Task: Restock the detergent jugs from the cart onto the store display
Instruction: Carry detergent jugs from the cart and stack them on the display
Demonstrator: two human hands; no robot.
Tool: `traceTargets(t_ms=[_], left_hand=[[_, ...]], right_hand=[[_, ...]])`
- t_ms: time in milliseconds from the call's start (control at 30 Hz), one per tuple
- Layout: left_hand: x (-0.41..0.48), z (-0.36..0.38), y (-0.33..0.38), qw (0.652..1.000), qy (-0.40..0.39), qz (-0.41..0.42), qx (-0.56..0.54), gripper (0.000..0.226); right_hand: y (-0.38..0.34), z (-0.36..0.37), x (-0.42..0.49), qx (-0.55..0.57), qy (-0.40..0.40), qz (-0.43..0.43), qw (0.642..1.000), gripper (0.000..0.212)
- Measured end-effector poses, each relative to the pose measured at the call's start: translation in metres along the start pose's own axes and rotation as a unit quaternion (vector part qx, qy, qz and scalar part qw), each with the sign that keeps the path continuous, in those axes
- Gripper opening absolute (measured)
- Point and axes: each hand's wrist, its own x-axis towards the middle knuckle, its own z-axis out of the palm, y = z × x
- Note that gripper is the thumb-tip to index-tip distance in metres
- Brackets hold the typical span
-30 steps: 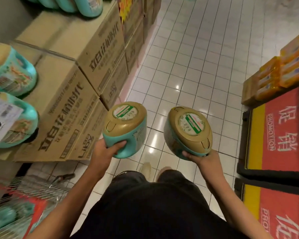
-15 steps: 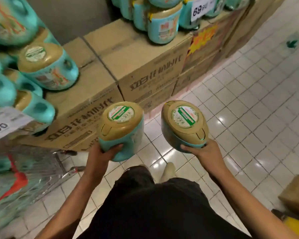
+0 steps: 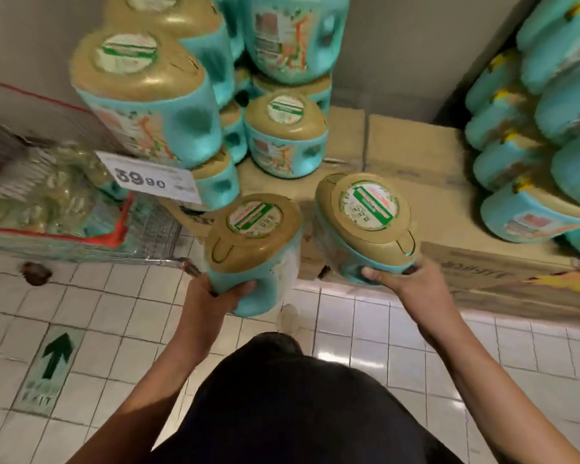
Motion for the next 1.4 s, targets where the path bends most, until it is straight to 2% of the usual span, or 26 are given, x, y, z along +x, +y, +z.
traceTargets(t_ms=[133, 233, 400, 500, 700, 867, 1000, 1067, 1167, 1300, 1400], left_hand=[[0.025, 0.004, 0.010, 0.999, 0.034, 0.007, -0.009, 0.030], [0.043, 0.015, 0.026, 1.000, 0.009, 0.007, -0.016, 0.006], [0.061, 0.041, 0.041, 0.998, 0.035, -0.018, -0.039, 0.025], [0.065, 0.060, 0.044, 0.997, 0.050, -0.033, -0.045, 0.030], [0.064, 0.093, 0.044, 0.991, 0.109, -0.040, -0.074, 0.014], [0.067, 0.108, 0.041, 0.981, 0.161, -0.039, -0.097, 0.012], [0.068, 0.115, 0.040, 0.979, 0.177, -0.029, -0.096, 0.005], [0.070, 0.117, 0.038, 0.977, 0.186, -0.027, -0.099, 0.005], [0.073, 0.121, 0.035, 0.973, 0.210, -0.027, -0.095, 0.009], [0.077, 0.126, 0.028, 0.970, 0.214, -0.030, -0.110, 0.025], [0.084, 0.140, 0.019, 0.977, 0.183, -0.020, -0.107, 0.038]], right_hand=[[-0.048, -0.003, 0.065, 0.003, -0.062, -0.053, 0.997, 0.052], [-0.089, -0.010, 0.114, -0.003, -0.102, -0.085, 0.991, 0.056], [-0.149, -0.013, 0.190, -0.010, -0.204, -0.134, 0.970, 0.036], [-0.170, -0.001, 0.225, -0.009, -0.252, -0.141, 0.957, 0.033], [-0.186, 0.030, 0.276, -0.010, -0.312, -0.134, 0.940, 0.030], [-0.181, 0.043, 0.296, -0.010, -0.309, -0.146, 0.940, 0.028], [-0.169, 0.044, 0.307, -0.004, -0.292, -0.135, 0.947, 0.023], [-0.166, 0.043, 0.309, -0.014, -0.284, -0.140, 0.948, 0.028], [-0.165, 0.041, 0.304, -0.019, -0.273, -0.157, 0.949, 0.046], [-0.158, 0.041, 0.297, -0.028, -0.258, -0.168, 0.951, 0.044], [-0.154, 0.042, 0.292, -0.036, -0.241, -0.157, 0.957, 0.050]])
